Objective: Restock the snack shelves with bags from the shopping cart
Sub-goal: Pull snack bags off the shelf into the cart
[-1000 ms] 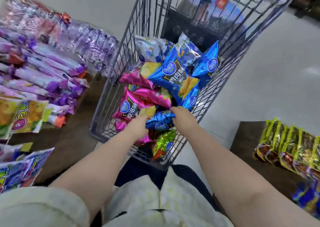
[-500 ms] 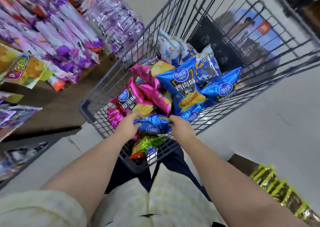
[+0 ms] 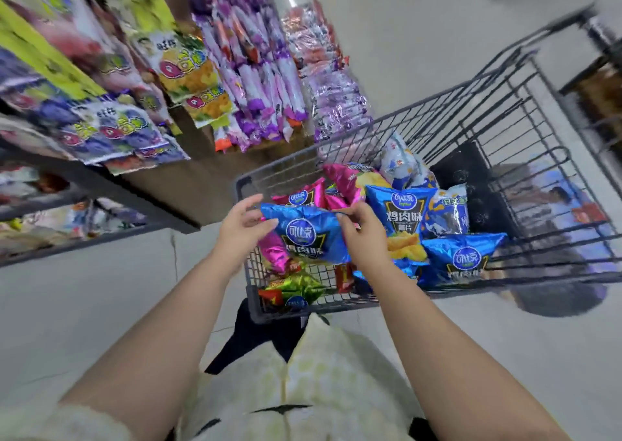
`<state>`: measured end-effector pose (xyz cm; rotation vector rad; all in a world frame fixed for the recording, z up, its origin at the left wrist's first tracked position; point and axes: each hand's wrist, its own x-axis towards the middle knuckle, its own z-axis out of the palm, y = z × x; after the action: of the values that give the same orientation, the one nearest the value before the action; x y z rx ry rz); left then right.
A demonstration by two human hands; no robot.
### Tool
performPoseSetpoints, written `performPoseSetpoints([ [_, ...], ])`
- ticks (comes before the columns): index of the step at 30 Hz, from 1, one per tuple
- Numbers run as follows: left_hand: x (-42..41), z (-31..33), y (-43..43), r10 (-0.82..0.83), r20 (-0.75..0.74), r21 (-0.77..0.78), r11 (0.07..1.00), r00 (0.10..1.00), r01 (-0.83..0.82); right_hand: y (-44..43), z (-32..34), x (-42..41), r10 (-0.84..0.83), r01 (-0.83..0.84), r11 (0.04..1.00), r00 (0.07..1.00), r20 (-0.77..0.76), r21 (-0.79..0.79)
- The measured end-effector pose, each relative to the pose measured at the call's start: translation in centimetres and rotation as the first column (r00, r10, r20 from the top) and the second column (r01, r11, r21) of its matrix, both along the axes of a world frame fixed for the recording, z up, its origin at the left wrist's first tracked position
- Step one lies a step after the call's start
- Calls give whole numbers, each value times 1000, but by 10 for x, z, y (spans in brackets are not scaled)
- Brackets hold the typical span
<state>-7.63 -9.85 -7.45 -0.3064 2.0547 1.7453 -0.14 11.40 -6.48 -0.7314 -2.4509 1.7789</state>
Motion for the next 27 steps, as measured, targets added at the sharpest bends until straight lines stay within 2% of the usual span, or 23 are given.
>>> performPoseSetpoints([
  [3,7,17,-20,54,68,119,991,996,-62,-11,16,-23,-2,2,1000,999,-44,-7],
  [9,34,42,-70,-11,197,182,983,980,-26,-48,55,-67,-35,26,993,996,-84,-113],
  [13,45,56,-119,-33,191,126,992,981,9,-92,69,-94,-4,-2,976,1000,-25,-216],
  [16,55,73,-154,-51,190,167,986,980,19,-130,79,-106,22,-27,963,999,-23,-270],
  [21,86,81,-225,75,185,212,971,980,-114,-222,93,-117,154,-152,937,988,-20,-315],
  [24,106,79,-272,205,177,286,925,963,-249,-292,101,-116,315,-331,863,943,-105,-381],
  [27,125,75,-329,353,156,336,860,923,-385,-368,103,-108,599,-567,662,793,-108,-490],
])
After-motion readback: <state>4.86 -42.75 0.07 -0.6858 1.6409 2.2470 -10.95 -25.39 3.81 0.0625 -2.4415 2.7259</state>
